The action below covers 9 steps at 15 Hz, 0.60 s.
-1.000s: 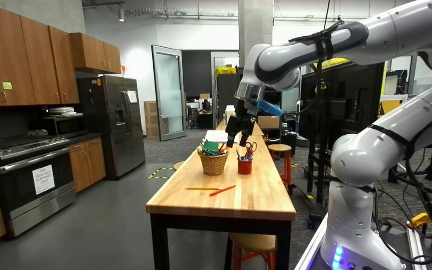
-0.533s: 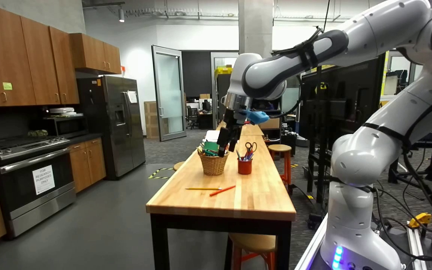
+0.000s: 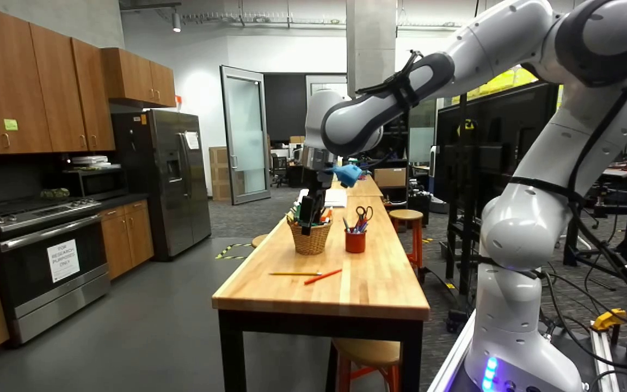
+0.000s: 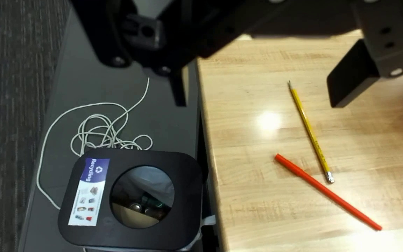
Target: Place the pencil and pen side by side to each other
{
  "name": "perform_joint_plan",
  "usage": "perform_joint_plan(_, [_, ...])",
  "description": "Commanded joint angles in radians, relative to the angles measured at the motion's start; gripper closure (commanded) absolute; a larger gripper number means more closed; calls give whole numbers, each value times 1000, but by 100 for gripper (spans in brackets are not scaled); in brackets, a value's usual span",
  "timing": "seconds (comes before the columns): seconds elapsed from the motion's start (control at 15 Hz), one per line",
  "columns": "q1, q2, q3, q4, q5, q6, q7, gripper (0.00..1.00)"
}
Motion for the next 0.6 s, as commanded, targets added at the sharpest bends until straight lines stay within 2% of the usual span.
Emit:
perform_joint_plan(0.0, [-14, 142, -26, 114, -72, 29, -85, 0])
perform_joint_plan(0.53, [-46, 369, -72, 272, -74, 148, -216, 0])
